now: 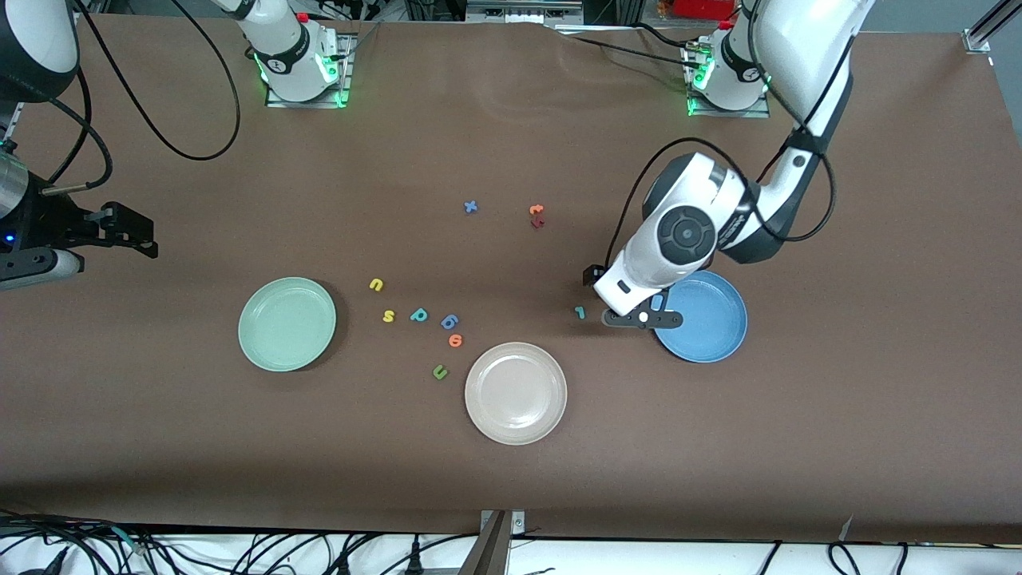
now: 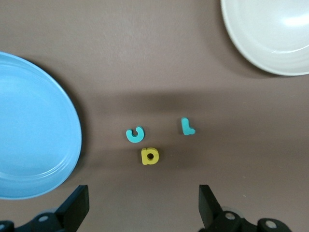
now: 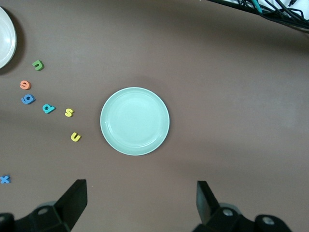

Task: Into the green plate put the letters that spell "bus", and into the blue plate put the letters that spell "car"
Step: 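Reach the left gripper to the yellow letter while the right gripper advances, then grasp the yellow letter with the left gripper while the right gripper descends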

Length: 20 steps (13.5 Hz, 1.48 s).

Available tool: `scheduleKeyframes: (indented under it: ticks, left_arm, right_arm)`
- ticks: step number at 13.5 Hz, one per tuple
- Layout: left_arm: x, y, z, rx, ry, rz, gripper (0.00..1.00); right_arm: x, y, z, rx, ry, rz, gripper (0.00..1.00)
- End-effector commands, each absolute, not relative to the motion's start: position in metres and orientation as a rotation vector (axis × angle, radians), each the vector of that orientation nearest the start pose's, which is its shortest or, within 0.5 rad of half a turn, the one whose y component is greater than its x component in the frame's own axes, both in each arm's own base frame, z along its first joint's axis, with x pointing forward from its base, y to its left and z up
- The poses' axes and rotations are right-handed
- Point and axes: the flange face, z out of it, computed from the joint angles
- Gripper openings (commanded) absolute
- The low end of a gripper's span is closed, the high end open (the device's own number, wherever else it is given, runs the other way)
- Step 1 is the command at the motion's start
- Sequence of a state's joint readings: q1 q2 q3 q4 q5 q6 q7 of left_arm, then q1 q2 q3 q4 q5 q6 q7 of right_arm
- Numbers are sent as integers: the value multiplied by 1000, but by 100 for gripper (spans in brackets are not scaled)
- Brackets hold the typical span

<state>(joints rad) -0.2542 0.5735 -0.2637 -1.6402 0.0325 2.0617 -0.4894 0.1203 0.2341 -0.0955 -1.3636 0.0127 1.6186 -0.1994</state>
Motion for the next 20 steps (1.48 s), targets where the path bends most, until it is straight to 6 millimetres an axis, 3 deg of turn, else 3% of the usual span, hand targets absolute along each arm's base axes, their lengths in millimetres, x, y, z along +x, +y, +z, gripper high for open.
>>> scheduleKeyframes:
  ticks: [1,2,4,5,6,9,10,13,17,20]
  left_arm:
    - [591,-323,254,-3139,27,279,100]
    - [586,-327,241,-3136,38,294,98]
    - [583,-327,222,-3130,39,319,78]
    - [581,-326,215,-3125,43,338,60]
    - [578,-326,210,-3120,47,350,56]
    - [576,-324,202,-3114,49,370,57]
    - [578,-322,198,-3116,46,369,57]
    - [580,-322,186,-3134,42,349,58]
    - [577,-321,176,-3129,41,368,58]
    - [575,-319,165,-3123,45,391,52]
  right_arm:
    - [604,25,575,-3106,-368,-8,100]
    - [595,29,559,-3102,-354,-62,99]
    - [580,41,521,-3099,-280,-156,99]
    - [576,52,505,-3100,-225,-148,95]
    - [574,71,495,-3100,-144,-135,91]
    - [578,139,455,-3082,159,-114,98]
    - [582,150,437,-3073,238,-110,98]
    - [574,164,373,-3028,457,-141,98]
    - [576,213,307,-2915,717,-174,98]
    - [577,222,254,-2909,789,-124,98]
